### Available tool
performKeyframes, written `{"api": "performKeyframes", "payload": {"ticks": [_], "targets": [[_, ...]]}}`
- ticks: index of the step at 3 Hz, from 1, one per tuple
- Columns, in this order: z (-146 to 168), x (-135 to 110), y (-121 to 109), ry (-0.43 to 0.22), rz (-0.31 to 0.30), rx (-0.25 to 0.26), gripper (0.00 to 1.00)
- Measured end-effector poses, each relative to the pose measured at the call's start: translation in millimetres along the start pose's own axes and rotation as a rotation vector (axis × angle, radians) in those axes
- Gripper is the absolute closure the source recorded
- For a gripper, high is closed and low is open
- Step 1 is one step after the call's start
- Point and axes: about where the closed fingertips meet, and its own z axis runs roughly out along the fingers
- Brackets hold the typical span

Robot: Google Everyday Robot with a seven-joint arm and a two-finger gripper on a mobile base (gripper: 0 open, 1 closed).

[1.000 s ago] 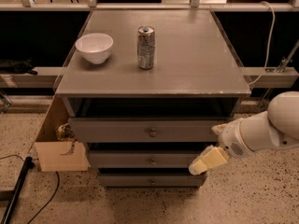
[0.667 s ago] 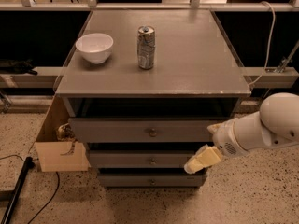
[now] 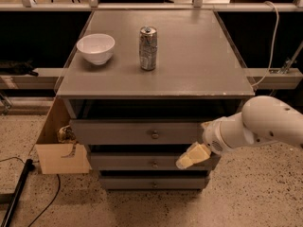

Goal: Open top drawer

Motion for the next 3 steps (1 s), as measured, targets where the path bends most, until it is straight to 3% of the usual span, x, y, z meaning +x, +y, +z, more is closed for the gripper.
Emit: {"api": "performKeyframes", "payload": {"ticks": [2, 3], "targets": [[14.4, -33.0, -34.6, 0.022, -0.089, 0.110, 0.00], [14.4, -33.3, -35.4, 0.023, -0.092, 0.113, 0.00]]}}
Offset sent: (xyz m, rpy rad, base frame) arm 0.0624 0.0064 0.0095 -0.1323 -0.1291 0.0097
